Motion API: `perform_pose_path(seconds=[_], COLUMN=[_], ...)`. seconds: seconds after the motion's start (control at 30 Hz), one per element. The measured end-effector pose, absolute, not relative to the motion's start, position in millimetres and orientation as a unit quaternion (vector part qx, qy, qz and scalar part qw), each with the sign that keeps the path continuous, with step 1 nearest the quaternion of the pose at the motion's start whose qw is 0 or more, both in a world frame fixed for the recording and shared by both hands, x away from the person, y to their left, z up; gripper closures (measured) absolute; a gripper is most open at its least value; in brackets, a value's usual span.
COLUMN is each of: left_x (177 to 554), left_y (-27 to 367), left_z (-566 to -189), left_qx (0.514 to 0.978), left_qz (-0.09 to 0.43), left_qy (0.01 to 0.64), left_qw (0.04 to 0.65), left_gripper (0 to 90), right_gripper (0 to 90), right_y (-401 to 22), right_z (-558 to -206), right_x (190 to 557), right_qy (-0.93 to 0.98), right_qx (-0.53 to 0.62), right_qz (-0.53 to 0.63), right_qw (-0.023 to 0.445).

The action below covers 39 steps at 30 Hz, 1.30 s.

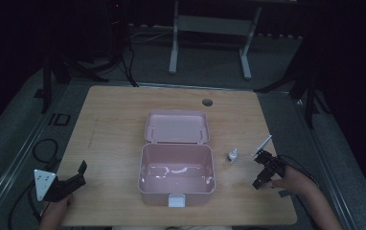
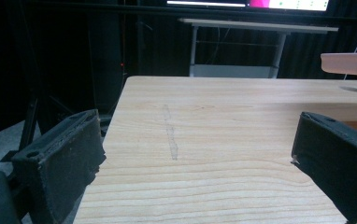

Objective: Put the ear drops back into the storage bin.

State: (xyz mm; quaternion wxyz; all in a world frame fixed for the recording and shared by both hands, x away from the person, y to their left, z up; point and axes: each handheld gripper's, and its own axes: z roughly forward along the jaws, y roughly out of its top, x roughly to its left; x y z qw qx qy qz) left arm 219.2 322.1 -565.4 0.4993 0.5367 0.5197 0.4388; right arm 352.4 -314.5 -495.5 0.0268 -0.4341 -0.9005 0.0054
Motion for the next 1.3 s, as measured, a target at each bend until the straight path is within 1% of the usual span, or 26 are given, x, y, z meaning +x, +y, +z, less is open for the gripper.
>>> perform_pose_path(seconds=[0.17,0.2,0.33,0.43,0.73,1.07,1.13,1.3], left_x=[219.0,219.0,219.0,219.0,219.0,218.9,218.9,218.8], left_y=[322.2,322.2,322.3,322.4,322.4,322.5,322.4,322.4], left_z=[-565.4,-565.4,-565.4,-565.4,-565.4,-565.5,-565.5,-565.5], left_qx=[0.536,0.536,0.537,0.537,0.538,0.538,0.538,0.538], left_qz=[0.439,0.439,0.438,0.438,0.438,0.437,0.438,0.438], left_qy=[0.519,0.519,0.519,0.518,0.518,0.517,0.516,0.516], left_qw=[0.500,0.500,0.501,0.501,0.501,0.502,0.502,0.502], left_gripper=[2.4,2.4,2.4,2.4,2.4,2.4,2.4,2.4], right_gripper=[10.8,12.8,14.0,15.8,16.1,16.2,20.0,21.8], right_y=[-305.1,-302.5,-294.2,-288.5,-264.4,-243.2,-239.9,-233.5], right_z=[-490.5,-488.7,-484.5,-483.3,-485.2,-489.4,-489.6,-491.3], right_x=[363.1,365.1,374.6,381.7,397.6,416.0,419.5,426.2], right_qy=[-0.901,-0.900,-0.902,-0.902,-0.910,-0.909,-0.907,-0.907], right_qx=[-0.434,-0.435,-0.432,-0.432,-0.415,-0.417,-0.419,-0.420], right_qz=[-0.008,-0.010,-0.015,-0.015,-0.002,-0.002,-0.004,-0.002], right_qw=[0.018,0.014,0.006,0.011,0.025,0.027,0.026,0.027])
